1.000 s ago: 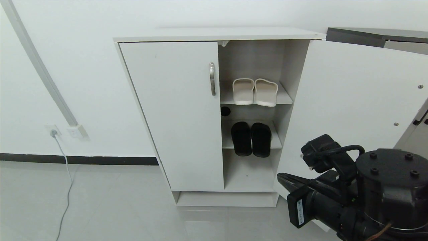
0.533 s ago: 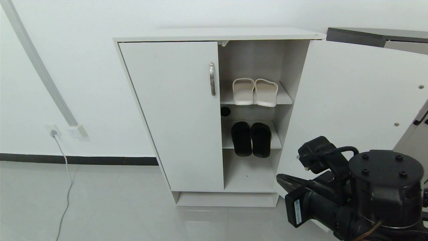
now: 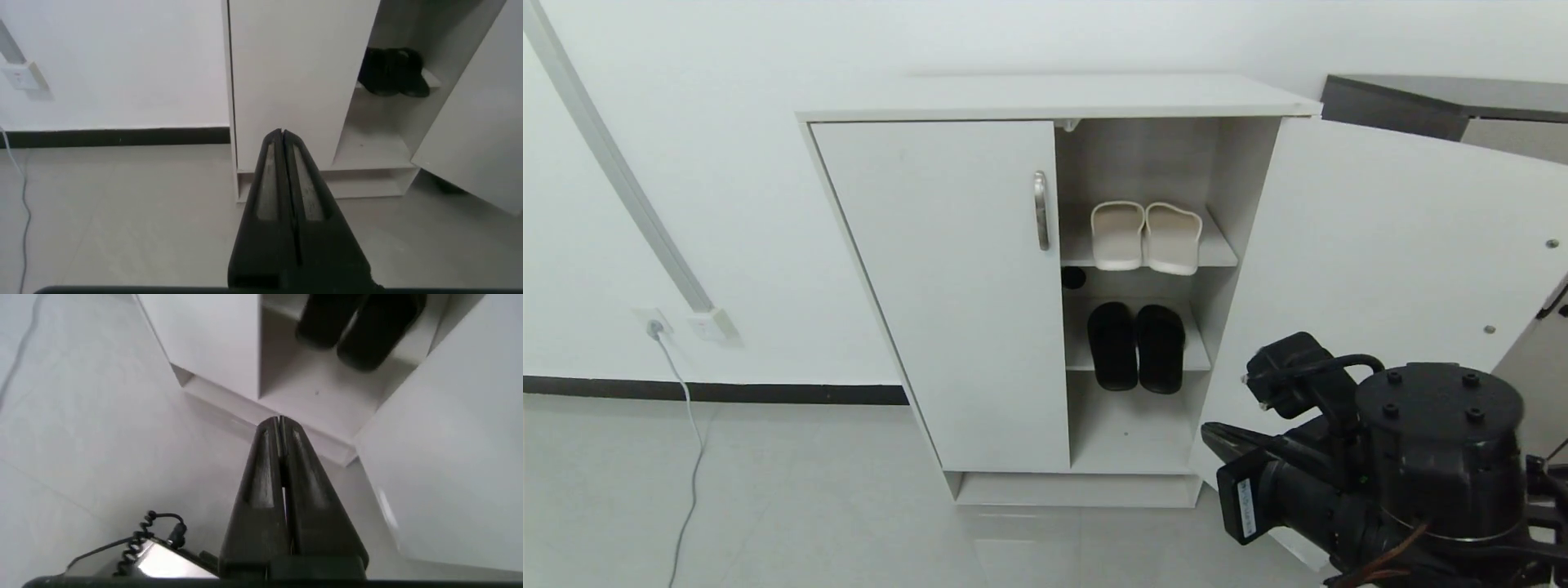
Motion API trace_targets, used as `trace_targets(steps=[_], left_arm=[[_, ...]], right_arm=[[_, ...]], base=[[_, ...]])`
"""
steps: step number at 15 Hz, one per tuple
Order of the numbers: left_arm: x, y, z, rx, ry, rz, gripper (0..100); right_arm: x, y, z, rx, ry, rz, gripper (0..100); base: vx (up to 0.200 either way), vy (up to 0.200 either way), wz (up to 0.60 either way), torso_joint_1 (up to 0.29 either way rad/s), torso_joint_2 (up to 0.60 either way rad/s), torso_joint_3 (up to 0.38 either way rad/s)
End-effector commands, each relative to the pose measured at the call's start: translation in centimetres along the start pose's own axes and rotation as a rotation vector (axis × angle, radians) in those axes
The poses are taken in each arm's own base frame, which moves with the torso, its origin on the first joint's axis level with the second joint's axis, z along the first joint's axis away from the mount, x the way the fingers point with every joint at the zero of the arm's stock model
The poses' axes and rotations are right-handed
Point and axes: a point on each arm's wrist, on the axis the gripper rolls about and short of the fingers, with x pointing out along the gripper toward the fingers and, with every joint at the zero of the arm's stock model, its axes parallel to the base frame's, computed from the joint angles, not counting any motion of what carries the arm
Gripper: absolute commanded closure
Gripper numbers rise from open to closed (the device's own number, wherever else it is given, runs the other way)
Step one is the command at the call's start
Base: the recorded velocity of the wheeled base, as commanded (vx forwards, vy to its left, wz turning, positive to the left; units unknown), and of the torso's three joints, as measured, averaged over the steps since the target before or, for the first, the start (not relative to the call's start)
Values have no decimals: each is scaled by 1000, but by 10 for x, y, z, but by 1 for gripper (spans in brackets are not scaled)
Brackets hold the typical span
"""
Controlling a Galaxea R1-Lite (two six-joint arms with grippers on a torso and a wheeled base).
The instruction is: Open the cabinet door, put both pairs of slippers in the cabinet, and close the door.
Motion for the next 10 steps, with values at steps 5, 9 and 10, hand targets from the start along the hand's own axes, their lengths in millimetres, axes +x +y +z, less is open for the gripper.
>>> trace_targets(steps=[5,9,10], left_arm=[[0,0,0,0,3,0,100],[0,0,0,0,3,0,100],[0,0,0,-2,3,2,100]], right_arm=[[1,-1,-1,-1,3,-4,100],[1,-1,-1,0,4,-4,100],[1,-2,-1,1,3,-9,100]], base=[[0,0,0,76,-494,-358],[0,0,0,135,-465,-333],[0,0,0,144,-471,-320]])
